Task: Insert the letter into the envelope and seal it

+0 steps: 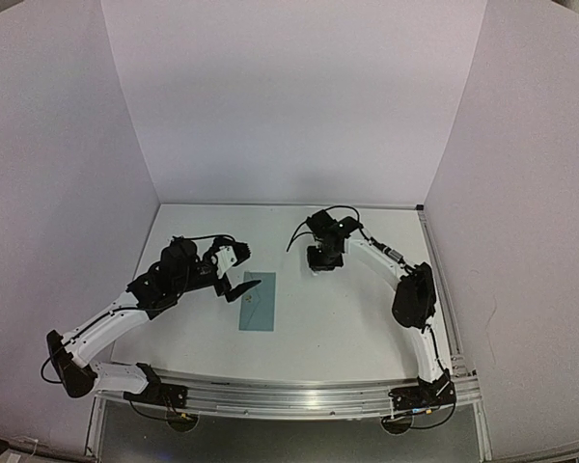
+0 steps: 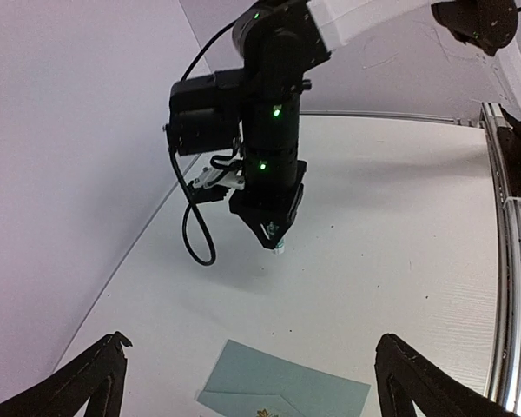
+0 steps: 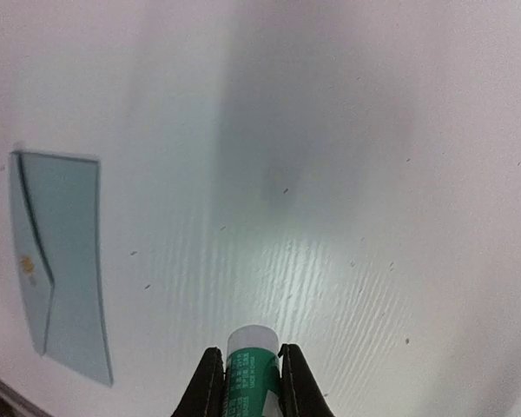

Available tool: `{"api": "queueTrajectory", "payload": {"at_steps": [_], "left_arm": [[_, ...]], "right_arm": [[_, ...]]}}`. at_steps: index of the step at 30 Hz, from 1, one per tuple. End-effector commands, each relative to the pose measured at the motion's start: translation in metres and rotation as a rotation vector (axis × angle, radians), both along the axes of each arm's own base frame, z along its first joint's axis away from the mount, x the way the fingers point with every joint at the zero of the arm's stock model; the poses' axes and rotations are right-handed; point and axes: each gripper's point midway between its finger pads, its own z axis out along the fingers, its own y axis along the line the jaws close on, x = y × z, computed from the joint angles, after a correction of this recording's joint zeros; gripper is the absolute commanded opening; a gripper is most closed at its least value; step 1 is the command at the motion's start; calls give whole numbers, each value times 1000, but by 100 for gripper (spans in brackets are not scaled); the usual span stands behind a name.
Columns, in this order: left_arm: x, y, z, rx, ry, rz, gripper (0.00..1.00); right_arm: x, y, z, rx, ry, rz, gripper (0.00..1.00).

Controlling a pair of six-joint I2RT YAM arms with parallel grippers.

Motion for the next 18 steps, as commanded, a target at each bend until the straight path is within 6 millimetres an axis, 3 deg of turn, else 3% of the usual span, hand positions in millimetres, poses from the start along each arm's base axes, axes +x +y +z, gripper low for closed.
{"api": "queueTrajectory", "payload": {"at_steps": [1, 10, 18], "left_arm": [[-3, 8, 14, -19, -34, 17, 100], [-3, 7, 14, -23, -40, 12, 100], [-2, 7, 14, -20, -46, 15, 100]], "right_arm": [[13, -41, -33, -239, 24, 6, 0], [28, -47, -77, -306, 38, 10, 0], [28, -46, -97, -300, 57, 3, 0]]}}
